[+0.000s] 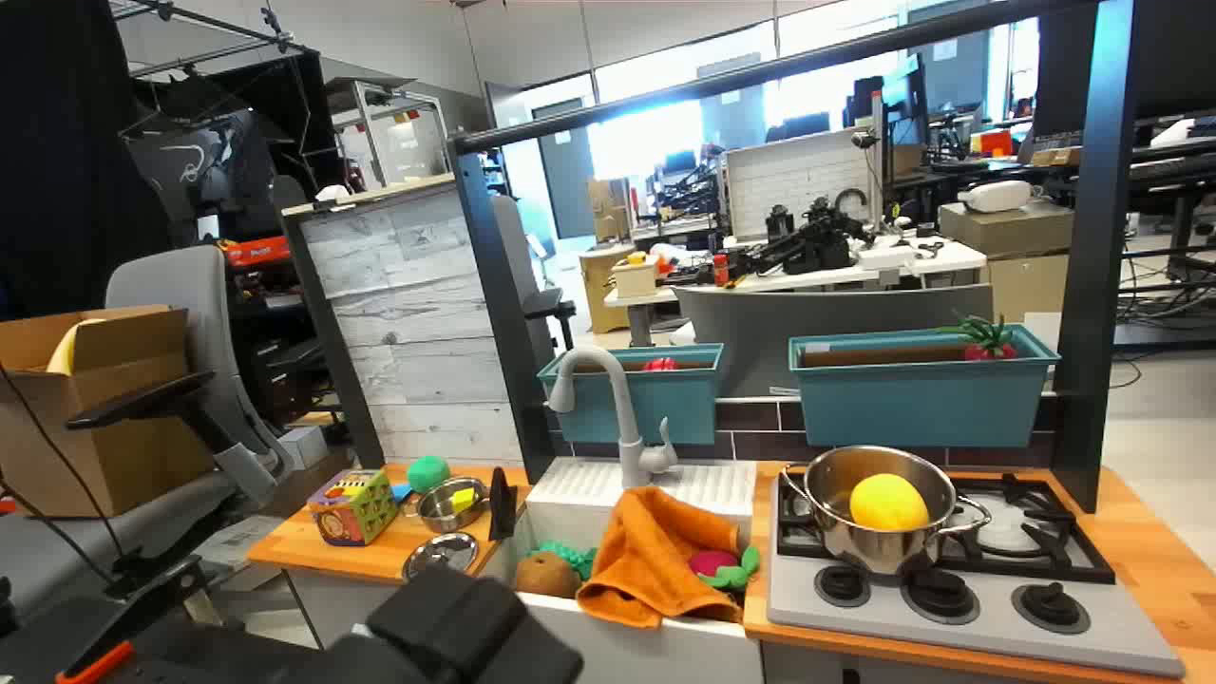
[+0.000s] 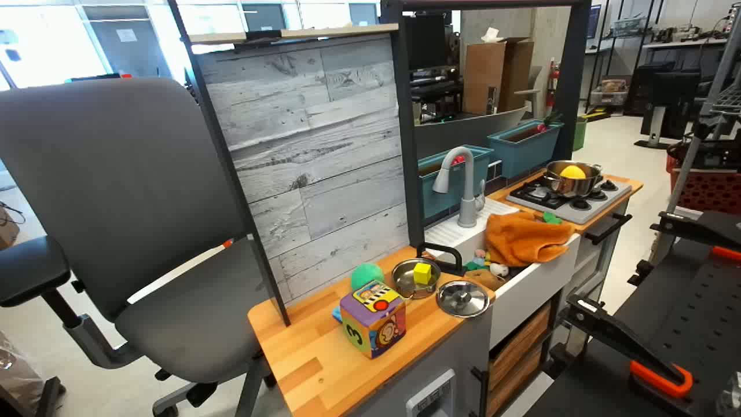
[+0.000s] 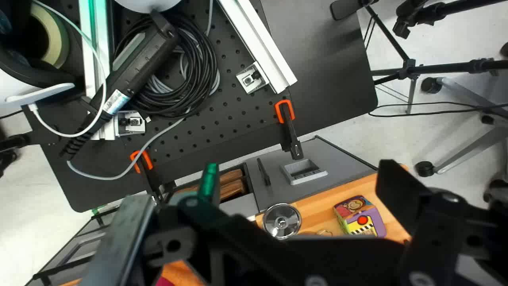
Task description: Remove the orange ball from the silver pot and put it in the sink
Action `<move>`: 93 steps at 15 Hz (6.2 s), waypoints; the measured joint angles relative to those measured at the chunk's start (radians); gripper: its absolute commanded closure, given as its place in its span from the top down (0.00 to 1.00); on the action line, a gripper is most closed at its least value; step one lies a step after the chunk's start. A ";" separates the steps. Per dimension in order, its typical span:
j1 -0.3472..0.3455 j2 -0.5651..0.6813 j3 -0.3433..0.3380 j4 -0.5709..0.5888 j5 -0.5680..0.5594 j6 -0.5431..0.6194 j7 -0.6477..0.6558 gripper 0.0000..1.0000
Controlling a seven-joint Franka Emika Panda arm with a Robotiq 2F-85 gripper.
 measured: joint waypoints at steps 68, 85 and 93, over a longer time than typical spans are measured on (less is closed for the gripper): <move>-0.579 2.304 -0.324 2.016 0.216 0.400 1.138 1.00; -0.600 2.337 -0.272 2.061 0.139 0.309 1.167 1.00; -0.603 2.311 -0.263 2.144 0.126 0.305 1.159 1.00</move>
